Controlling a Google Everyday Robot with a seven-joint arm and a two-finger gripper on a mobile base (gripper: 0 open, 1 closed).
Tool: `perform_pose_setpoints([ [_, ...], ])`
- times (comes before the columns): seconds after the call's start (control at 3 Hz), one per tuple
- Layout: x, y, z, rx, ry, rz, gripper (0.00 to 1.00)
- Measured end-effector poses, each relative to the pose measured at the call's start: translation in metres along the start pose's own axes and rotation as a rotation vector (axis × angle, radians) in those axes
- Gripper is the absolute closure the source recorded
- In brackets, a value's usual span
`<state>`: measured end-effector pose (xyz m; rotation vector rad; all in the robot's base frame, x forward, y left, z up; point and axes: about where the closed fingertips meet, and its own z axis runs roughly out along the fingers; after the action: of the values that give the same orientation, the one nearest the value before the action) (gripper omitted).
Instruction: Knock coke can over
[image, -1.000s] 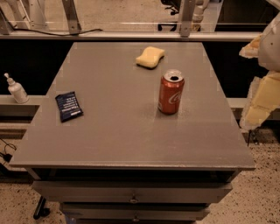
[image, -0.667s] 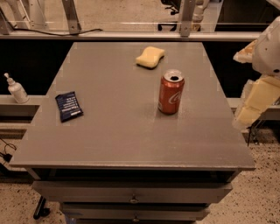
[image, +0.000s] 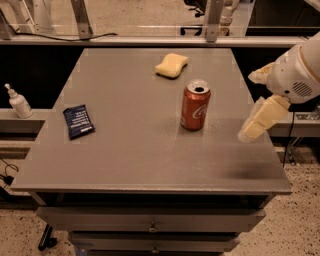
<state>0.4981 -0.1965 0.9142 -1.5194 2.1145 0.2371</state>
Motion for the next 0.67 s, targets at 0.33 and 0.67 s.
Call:
perform_pose_setpoints([
  [0.33, -0.011, -0.006, 0.024, -0.023, -0.128, 0.054, 0.00],
  [0.67, -0.020, -0.005, 0.041, -0.042, -0.255, 0.114, 0.00],
])
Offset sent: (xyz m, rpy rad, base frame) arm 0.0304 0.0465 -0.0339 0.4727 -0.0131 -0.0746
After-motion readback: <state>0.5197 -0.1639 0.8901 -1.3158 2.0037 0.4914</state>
